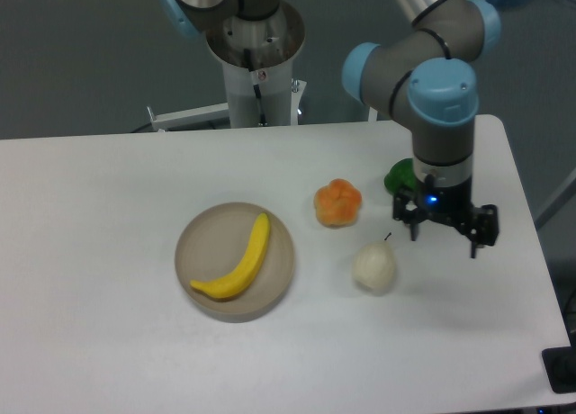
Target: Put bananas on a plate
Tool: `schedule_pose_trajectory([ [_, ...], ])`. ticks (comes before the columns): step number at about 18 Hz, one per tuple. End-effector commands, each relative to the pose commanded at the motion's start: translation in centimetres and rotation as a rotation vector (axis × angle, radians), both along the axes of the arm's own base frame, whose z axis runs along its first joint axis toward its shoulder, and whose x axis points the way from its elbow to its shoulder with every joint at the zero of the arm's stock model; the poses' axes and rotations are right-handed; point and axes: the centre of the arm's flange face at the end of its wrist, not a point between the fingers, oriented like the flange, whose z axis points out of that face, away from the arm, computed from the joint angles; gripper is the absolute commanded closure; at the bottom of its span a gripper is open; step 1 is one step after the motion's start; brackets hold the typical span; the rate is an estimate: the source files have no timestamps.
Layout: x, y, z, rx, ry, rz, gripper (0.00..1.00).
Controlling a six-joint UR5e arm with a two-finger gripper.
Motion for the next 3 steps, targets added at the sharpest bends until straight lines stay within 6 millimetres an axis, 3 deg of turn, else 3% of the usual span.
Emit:
schedule_pose_trajectory([
  [3, -0.17, 0.02, -0.39, -0.002, -0.004, 0.000, 0.00],
])
